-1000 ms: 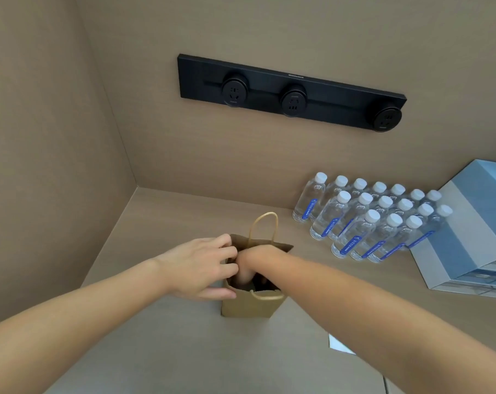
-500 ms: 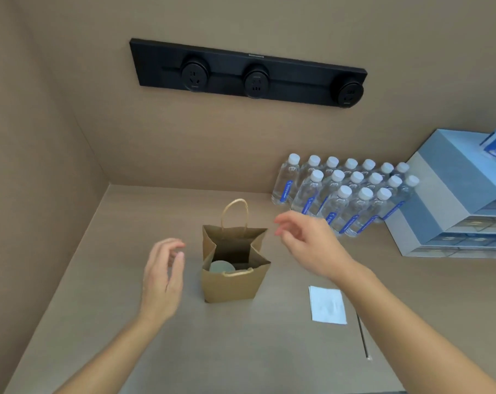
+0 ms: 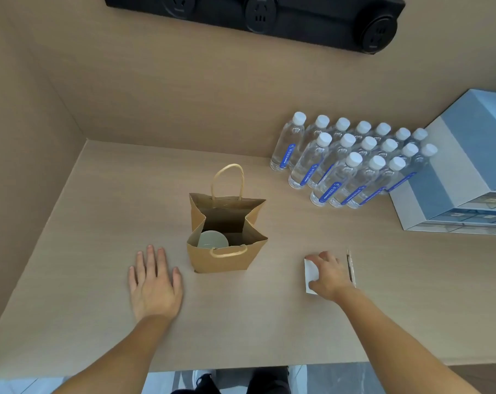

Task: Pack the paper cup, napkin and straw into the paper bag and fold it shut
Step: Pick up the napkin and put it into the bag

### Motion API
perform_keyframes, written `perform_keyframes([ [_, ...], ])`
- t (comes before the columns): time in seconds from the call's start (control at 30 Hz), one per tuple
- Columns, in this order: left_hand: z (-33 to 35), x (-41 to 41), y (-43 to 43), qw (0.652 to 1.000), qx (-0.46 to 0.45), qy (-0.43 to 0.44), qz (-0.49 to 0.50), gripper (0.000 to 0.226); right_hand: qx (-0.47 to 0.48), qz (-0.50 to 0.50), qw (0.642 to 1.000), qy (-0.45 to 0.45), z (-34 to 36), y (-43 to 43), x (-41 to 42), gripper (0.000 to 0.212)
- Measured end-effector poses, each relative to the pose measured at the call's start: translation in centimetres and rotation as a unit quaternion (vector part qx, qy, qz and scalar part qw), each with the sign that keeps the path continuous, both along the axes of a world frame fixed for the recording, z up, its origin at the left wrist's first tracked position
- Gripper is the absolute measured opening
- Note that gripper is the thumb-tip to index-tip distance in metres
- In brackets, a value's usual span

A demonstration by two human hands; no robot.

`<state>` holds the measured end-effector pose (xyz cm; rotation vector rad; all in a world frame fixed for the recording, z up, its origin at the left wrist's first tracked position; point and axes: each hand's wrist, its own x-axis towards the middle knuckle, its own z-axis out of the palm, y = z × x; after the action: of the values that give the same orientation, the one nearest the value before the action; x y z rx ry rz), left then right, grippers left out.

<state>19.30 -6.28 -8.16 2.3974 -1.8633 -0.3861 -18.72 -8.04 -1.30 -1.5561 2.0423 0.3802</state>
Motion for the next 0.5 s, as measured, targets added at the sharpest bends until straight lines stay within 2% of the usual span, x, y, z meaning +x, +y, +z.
perform_keyframes([
  [0.1,-0.4,0.0,-0.1,1.0,0.001,-0.004,0.003,0.068,-0.019,-0.011,0.999,-0.028,-0.7,-0.1,-0.9,0.068],
  [0.2,-0.6,0.0,-0.1,1.0,-0.008,-0.005,0.005,0.068,-0.027,-0.022,0.999,-0.014,-0.9,-0.4,-1.2,0.065],
  [0.4,-0.1,-0.4,-0.1,0.999,-0.022,0.01,0.022,0.069,-0.019,-0.011,0.999,0.034,-1.3,-1.3,-1.0,0.028],
  [0.5,0.2,-0.3,-0.2,1.0,-0.017,0.011,0.024,0.069,-0.029,-0.015,0.999,0.004,-0.5,-1.9,-0.6,0.016],
])
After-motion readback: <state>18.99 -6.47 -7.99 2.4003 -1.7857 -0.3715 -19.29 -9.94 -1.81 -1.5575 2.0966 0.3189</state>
